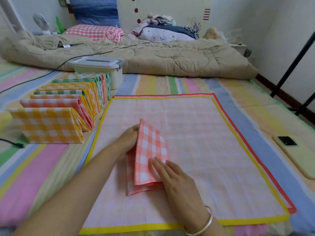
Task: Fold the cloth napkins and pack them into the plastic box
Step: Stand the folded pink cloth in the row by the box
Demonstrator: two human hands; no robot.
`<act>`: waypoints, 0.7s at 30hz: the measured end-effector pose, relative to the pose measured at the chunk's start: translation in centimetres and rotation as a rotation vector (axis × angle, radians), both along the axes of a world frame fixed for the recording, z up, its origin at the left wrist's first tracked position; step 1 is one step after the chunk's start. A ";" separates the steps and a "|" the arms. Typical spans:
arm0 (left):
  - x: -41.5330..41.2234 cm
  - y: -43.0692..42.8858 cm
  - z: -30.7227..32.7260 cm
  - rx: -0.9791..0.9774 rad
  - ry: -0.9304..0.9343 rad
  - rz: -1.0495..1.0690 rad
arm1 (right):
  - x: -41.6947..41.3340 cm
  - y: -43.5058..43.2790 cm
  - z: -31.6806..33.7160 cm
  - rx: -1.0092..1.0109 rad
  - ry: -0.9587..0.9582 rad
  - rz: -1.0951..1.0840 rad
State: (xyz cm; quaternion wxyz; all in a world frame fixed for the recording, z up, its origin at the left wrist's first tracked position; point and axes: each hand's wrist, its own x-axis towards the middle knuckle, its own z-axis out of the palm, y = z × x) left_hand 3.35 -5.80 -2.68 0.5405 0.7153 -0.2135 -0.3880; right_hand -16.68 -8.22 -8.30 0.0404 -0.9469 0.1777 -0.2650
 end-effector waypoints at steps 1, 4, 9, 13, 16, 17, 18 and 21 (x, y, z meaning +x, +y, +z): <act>0.9 0.4 0.3 -0.037 0.005 0.066 | 0.2 0.0 -0.4 -0.060 0.033 -0.004; 2.8 2.0 0.0 0.017 -0.210 0.206 | 0.6 0.1 -0.9 -0.173 0.048 0.002; 2.3 4.4 -1.9 0.150 -0.666 0.112 | 0.9 0.4 -0.9 -0.288 0.078 0.017; 1.6 4.3 -2.7 0.303 -0.809 0.111 | 1.1 0.1 -1.0 -0.335 0.144 0.053; 0.5 4.2 -2.2 0.399 -1.048 0.067 | 1.3 -0.1 -0.8 -0.347 0.180 0.080; 0.0 4.2 -2.0 0.397 -1.156 0.037 | 1.3 0.0 -0.8 -0.348 0.177 0.079; -0.5 4.3 -1.7 0.388 -1.238 -0.027 | 1.3 0.0 -0.9 -0.353 0.164 0.079; -1.6 4.4 -2.4 0.472 -1.384 -0.310 | 1.4 -0.2 -1.0 -0.354 0.166 0.084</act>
